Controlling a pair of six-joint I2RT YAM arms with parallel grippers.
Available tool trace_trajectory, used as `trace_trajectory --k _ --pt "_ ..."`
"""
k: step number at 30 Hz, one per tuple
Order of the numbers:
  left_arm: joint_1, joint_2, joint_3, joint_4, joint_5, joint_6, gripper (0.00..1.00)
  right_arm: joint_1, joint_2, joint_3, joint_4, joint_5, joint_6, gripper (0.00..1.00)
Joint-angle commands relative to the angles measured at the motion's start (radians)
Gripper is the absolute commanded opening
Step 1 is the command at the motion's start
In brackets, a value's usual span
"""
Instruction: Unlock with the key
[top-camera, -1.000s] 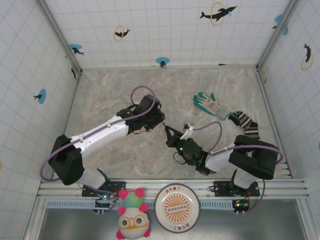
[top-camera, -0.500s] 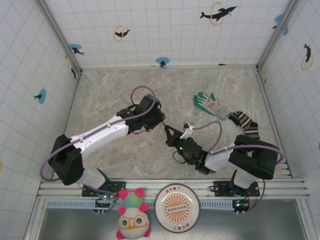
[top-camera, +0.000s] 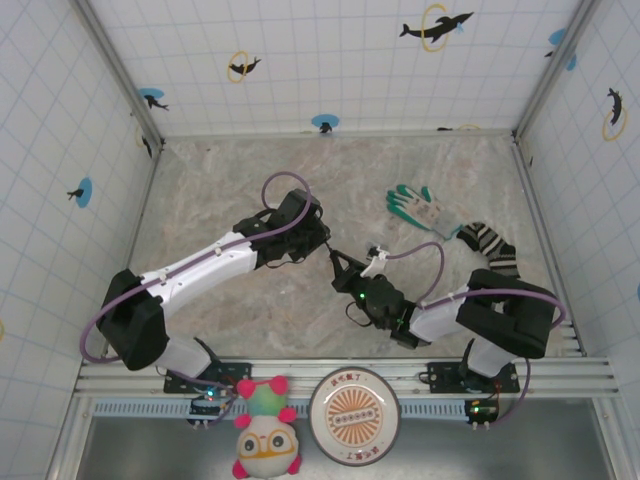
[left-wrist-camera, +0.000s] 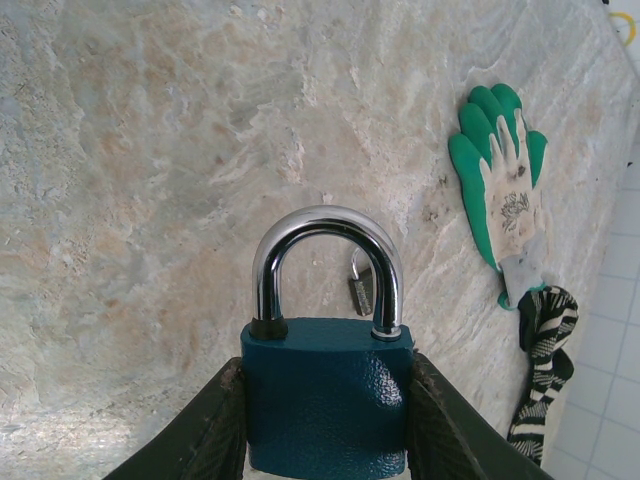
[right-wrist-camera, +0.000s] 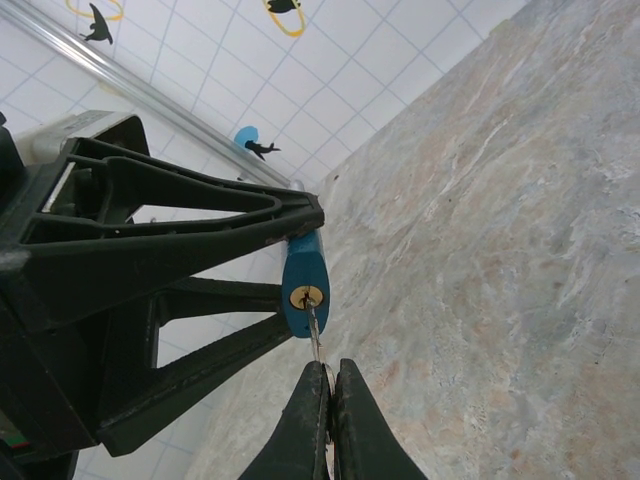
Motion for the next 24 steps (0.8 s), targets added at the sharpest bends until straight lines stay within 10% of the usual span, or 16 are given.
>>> trace_trajectory --k 1,24 --pt "-0.007 -0.033 0.008 0.033 -0.002 -0.015 0.25 -0.007 0.020 0.035 0.023 0.007 0.013 0.00" --pt "-0.007 -0.033 -0.003 0.039 0.002 -0.014 0.25 -0.003 0.003 0.015 0.064 0.017 -0.005 0.00"
